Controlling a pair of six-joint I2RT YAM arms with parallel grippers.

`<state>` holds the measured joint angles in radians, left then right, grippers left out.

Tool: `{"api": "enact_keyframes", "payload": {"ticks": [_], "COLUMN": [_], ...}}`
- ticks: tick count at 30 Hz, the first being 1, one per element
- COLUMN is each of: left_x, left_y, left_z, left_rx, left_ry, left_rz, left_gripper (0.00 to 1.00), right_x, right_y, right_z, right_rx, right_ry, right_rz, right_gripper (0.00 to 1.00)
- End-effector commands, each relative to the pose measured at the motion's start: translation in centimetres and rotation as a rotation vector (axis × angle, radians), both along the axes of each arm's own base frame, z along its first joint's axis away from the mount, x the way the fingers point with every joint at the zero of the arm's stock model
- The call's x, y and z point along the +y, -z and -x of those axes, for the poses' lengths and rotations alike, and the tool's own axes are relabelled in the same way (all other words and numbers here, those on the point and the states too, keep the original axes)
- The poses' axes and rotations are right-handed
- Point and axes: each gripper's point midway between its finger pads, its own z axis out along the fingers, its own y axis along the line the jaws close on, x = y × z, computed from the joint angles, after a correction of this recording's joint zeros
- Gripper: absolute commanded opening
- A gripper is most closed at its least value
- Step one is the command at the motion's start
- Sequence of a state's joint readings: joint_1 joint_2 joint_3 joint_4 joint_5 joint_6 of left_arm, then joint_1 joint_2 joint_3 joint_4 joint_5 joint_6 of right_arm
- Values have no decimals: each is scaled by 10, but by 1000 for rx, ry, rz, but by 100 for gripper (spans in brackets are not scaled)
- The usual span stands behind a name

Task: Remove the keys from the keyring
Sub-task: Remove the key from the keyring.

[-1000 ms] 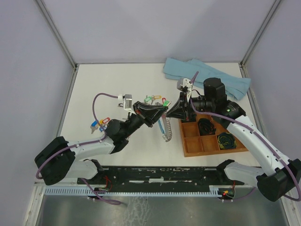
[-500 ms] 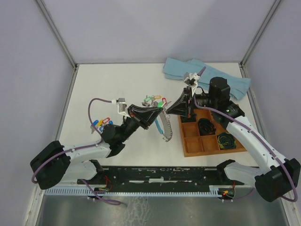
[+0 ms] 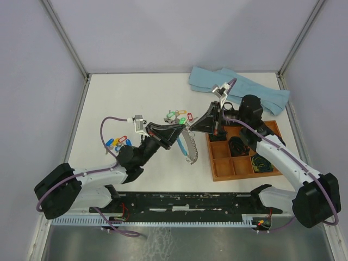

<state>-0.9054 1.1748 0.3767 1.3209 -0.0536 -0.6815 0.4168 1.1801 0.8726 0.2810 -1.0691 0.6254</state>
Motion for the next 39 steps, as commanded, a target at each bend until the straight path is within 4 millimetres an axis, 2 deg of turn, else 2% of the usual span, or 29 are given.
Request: {"api": "enact_keyframes", "payload": {"ticks": [1,8,21,24,28,30,31,34,39], "left_x": [13,4,-3,-2,0,0,-1,-2,-5], "left_y": [-20,-6,16,21,22,19,18,12,1], "left_z": [-1,-5,-13,-15,-16,-14,-13,-8,1], "left_rx": [-25,-31,-19,-9,-9,-17,-21,-37,-65], "left_ry": [-30,-40,-69,-79,-85,-76,-69,-45,0], "left_rz": [94,7,-88,-90,-83,-79,-80,-76,-63], "left_gripper": [3,3,3,3,3,3,3,3,3], "right_x": [-3,-8,-14,-14,-14,-17,-20,-26,-27], "right_y": [-17,-14,7,10,1,2,5,9,15], "right_z": [-20,-35,-55,-55,-37,-27,-25,-13,13], "right_rx": [-12,120,268,244,13,-104,-155,-313,-518], "right_ry": [83,141,229,224,123,81,73,0,-151], "right_rz": [-83,-143,-158,-148,-69,-2,37,111,91], "right_gripper": [1,1,1,1,2,17,31,52,64]}}
